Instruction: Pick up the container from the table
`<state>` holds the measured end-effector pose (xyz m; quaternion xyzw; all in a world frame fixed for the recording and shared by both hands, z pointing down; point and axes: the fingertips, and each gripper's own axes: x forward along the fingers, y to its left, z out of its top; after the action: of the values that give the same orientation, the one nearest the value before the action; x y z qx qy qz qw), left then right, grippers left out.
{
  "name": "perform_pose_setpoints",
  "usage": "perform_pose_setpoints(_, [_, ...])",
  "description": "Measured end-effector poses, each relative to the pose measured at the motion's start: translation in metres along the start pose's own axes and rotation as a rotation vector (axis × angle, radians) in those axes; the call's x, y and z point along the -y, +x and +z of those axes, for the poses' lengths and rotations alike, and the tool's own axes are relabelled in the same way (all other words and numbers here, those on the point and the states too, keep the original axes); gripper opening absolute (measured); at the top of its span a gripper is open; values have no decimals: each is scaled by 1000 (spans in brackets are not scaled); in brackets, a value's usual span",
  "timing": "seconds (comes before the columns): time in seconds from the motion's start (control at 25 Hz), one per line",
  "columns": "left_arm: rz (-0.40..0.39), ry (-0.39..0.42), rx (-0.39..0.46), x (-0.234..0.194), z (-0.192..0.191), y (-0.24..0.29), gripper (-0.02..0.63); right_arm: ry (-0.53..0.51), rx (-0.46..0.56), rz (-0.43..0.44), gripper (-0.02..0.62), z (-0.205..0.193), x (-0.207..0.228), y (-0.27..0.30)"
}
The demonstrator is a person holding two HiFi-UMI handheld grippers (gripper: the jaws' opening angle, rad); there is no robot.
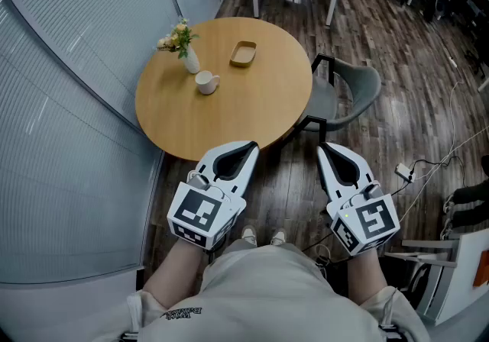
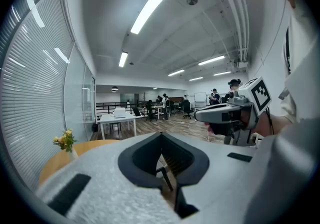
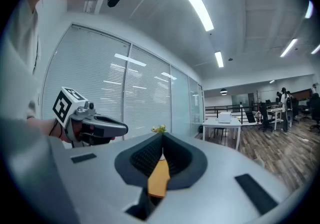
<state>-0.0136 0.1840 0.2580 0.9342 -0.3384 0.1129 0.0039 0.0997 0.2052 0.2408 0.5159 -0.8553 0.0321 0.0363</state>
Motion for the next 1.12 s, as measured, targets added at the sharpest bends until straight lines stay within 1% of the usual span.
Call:
perform_pose_setpoints(0.44, [14, 0, 0, 6, 2, 3, 20, 8, 7, 12, 29, 1, 1, -5])
perform_pose_setpoints(1.12, [31, -13, -8, 32, -3, 20, 20, 28, -8, 25, 29, -12, 24, -23])
